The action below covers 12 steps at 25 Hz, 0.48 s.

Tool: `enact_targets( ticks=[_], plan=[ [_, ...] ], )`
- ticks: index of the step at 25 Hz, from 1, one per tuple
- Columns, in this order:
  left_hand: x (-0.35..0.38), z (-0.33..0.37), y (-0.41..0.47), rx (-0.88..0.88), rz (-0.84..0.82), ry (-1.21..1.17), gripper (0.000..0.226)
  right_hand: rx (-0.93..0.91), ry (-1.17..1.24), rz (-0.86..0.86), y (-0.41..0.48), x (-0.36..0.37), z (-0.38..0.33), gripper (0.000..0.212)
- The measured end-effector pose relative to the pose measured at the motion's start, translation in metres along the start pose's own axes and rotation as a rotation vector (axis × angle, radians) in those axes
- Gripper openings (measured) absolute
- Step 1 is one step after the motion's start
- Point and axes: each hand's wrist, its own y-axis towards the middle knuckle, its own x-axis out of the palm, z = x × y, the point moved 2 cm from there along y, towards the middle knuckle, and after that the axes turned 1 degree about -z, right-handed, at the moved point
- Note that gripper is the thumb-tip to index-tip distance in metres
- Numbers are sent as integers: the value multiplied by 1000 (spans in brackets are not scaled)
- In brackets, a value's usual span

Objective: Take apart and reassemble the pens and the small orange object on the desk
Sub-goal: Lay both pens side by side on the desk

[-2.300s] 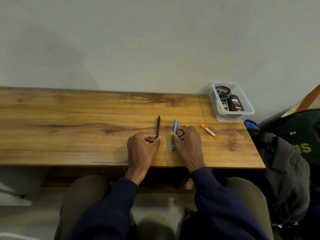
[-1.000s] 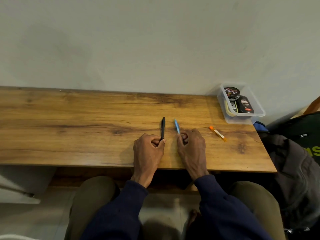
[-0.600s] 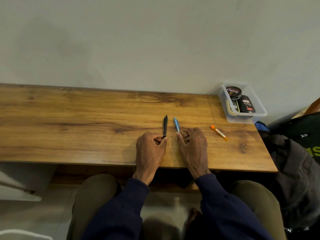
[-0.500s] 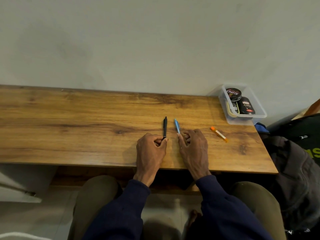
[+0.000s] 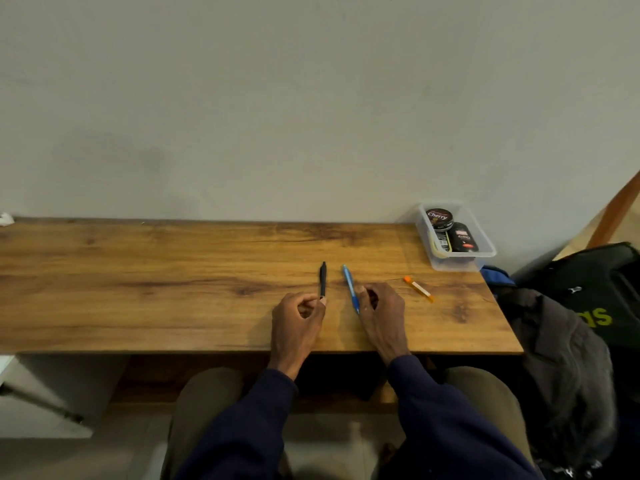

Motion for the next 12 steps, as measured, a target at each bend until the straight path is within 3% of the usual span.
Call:
enact_targets(
  ticks=[7,12],
  plan=[
    [-18,8,-2,1,-158,94,38,35,-8,-107,0,-13,3,18],
    [-23,0,2,0,-178,166,36,70,38,-122,1,-17,8,17]
  ],
)
